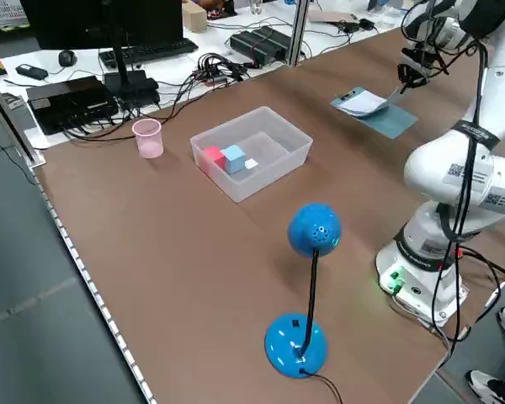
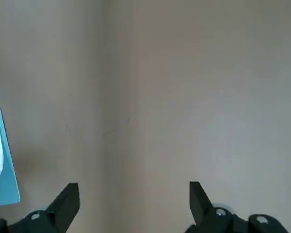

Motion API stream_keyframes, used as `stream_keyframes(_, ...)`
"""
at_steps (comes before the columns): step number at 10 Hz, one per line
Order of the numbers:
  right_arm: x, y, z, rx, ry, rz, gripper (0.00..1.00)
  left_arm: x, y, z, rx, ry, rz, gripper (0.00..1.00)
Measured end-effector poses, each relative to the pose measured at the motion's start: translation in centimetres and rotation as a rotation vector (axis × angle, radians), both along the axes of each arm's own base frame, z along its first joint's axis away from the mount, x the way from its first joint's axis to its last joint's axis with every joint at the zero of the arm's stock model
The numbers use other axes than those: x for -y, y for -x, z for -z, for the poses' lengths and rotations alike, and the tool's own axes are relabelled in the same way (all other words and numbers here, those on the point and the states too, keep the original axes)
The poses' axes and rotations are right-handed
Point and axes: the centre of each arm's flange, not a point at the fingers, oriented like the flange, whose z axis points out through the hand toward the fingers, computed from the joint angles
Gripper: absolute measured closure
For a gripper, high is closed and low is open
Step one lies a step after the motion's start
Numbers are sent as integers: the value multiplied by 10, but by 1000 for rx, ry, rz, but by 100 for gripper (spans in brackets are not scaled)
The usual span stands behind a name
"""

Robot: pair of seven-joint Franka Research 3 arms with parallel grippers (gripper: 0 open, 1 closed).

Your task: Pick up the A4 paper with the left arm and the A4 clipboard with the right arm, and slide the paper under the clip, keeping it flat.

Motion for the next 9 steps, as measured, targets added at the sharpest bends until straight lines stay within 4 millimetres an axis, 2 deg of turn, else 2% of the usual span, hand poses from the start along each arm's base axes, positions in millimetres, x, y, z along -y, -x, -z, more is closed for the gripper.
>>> stream_keyframes(2, -1, 0, 0, 0, 0, -1, 0, -6, -9, -2, 1, 12, -19, 99)
stream_keyframes(9, -1, 0, -1, 1, 0, -1, 0, -2, -10, 1, 68, 14, 43, 99)
